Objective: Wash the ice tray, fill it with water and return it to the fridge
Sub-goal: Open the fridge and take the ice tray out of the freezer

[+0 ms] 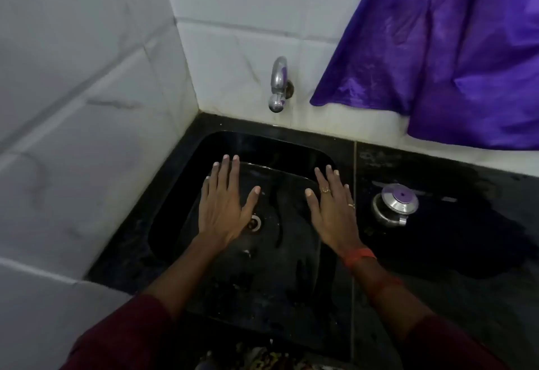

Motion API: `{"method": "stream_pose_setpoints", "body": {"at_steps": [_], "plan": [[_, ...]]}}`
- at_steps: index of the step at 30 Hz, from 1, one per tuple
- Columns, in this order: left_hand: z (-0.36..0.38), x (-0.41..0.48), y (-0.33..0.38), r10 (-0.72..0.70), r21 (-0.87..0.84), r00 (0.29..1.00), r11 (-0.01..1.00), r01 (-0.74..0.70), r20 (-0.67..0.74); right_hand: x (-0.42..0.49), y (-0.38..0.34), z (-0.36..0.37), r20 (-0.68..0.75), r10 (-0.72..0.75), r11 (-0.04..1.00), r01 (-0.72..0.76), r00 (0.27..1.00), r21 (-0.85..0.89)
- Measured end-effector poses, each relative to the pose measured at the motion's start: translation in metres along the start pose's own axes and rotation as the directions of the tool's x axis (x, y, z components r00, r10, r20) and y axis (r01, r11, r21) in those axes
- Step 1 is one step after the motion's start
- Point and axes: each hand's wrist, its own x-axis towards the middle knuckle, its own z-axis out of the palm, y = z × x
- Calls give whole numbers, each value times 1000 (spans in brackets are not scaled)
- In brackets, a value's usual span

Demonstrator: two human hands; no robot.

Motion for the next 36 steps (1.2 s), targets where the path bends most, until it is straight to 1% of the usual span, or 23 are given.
{"method": "stream_pose_setpoints", "body": {"at_steps": [4,11,17,20,25,30,36], "plan": [[-6,-20,-19,-85,48,995,995,88,-47,-1,-23,14,79,-75,997,75,994,8],[-19,-61,-61,-221,33,971,974,225,-95,-12,-68,51,170,-201,979,190,965,79],[-35,-115,-97,-344,5,931,938,347,-121,-36,-114,78,224,-299,952,275,927,135],[-43,-150,-112,-407,-26,903,913,407,-136,-56,-140,91,255,-362,929,323,897,182],[-53,-213,-135,-497,-41,856,867,496,-146,-98,-180,109,333,-457,886,390,825,250],[-60,-273,-147,-597,-32,786,799,600,-159,-139,-211,123,399,-533,844,443,746,301],[-59,-336,-145,-716,-37,679,692,721,-162,-177,-232,132,466,-635,772,519,616,366]]}}
